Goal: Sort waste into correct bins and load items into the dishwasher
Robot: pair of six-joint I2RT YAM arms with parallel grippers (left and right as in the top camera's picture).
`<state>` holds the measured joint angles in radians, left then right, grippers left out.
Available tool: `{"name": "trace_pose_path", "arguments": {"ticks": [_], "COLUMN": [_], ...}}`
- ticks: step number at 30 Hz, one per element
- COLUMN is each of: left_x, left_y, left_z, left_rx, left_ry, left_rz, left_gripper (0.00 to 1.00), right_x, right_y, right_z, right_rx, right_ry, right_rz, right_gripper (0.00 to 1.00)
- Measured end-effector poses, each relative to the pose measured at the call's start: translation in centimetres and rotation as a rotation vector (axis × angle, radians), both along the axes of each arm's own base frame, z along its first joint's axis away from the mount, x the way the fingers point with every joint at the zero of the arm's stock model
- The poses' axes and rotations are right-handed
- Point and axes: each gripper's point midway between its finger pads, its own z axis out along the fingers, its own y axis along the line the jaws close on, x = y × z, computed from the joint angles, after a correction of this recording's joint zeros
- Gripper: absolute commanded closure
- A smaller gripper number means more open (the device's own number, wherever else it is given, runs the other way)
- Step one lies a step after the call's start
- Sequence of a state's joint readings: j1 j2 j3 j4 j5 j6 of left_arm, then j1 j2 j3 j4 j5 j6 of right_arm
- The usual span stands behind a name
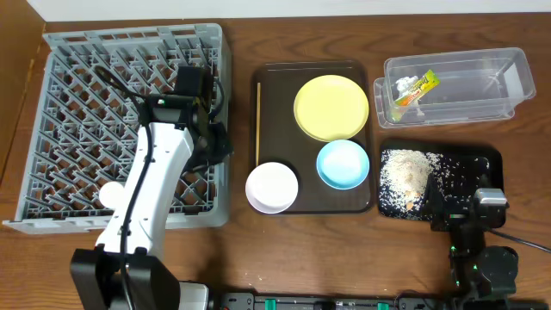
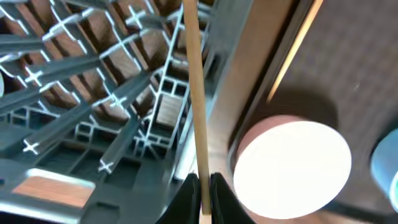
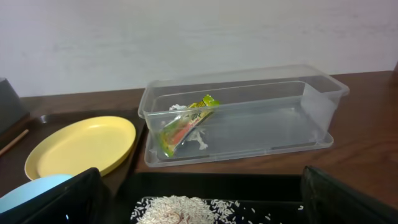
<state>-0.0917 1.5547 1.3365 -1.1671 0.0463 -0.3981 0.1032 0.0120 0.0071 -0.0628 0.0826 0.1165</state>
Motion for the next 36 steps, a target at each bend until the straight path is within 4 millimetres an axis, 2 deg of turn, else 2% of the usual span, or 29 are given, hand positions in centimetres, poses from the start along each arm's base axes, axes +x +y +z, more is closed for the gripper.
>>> {"name": "trace_pose_path", "arguments": {"ticks": [4, 7, 16, 17, 18, 26, 36], "left_x": [-0.5, -1.4, -2.5, -2.5, -2.6, -2.8, -2.7], "left_y": [0.1, 0.3, 1.0, 1.0, 1.0, 1.0, -0.4], "left_z": [0.0, -0.1, -0.1, -0.1, -0.1, -0.1, 0.3], "left_rx": [0.006, 0.019, 0.059, 0.060, 0.061, 0.058, -0.023], "left_ry": [0.022, 0.057, 0.102, 0.104, 0.105, 0.117, 0.107], "left_rz": [-0.039, -0.062, -0.079, -0.080, -0.079, -0.085, -0.088], "left_gripper": [0.92, 0.83, 0.83, 0.90, 0.92, 0.92, 0.92], "right_x": [0.0, 0.0, 0.0, 0.0, 0.0, 0.0, 0.0], "right_y": [0.0, 0.0, 0.0, 0.0, 0.0, 0.0, 0.0], "right_z": [0.0, 0.0, 0.0, 0.0, 0.0, 0.0, 0.0], "right_rx": [0.000, 0.000, 0.000, 0.000, 0.000, 0.000, 0.000], "right_ry": [0.000, 0.000, 0.000, 0.000, 0.000, 0.000, 0.000], "right_rz": [0.000, 0.000, 0.000, 0.000, 0.000, 0.000, 0.000], "right_gripper": [0.01, 0.01, 0.01, 0.01, 0.01, 0.01, 0.01]}}
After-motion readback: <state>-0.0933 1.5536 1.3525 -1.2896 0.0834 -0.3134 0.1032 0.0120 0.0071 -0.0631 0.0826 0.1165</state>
